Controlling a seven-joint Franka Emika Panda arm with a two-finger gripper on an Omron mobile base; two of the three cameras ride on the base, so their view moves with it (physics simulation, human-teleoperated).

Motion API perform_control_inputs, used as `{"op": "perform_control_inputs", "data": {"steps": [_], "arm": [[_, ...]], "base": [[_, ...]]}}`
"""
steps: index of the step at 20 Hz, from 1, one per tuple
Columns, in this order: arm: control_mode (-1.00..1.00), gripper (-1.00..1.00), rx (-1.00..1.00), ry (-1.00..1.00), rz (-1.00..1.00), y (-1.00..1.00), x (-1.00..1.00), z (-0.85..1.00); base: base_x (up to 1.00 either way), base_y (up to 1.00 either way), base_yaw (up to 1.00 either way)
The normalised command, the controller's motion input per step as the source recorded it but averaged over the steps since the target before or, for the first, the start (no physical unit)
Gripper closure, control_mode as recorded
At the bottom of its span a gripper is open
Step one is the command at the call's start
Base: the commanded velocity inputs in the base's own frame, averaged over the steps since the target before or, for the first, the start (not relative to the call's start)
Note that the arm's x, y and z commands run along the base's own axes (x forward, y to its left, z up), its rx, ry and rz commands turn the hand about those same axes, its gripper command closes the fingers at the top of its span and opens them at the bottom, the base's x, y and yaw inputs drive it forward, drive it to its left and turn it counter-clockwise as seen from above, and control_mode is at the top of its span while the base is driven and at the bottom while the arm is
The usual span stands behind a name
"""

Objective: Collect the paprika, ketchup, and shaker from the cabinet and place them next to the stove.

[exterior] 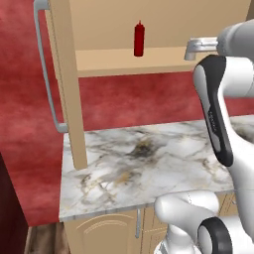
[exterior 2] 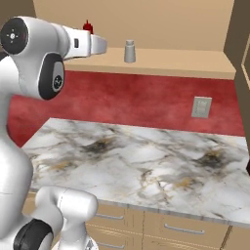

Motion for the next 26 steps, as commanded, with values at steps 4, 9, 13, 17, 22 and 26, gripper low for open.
{"op": "perform_control_inputs", "data": {"steps": [4, 9, 13, 17, 22, 26], "arm": [[-1.0, -1.0, 0.0, 0.07, 0.0, -0.2, 0.41, 0.0], [-1.0, -1.0, 0.0, 0.04, 0.0, -0.26, 0.36, 0.0], [-1.0, -1.0, 0.0, 0.04, 0.0, -0.2, 0.39, 0.0], [-1.0, -1.0, 0.0, 0.06, 0.0, -0.18, 0.39, 0.0], [-1.0, -1.0, 0.0, 0.08, 0.0, -0.09, 0.46, 0.0], [-1.0, -1.0, 0.0, 0.08, 0.0, -0.03, 0.48, 0.0]], "base": [[0.0, 0.0, 0.0], [0.0, 0.0, 0.0], [0.0, 0.0, 0.0], [0.0, 0.0, 0.0], [0.0, 0.0, 0.0], [0.0, 0.0, 0.0]]}}
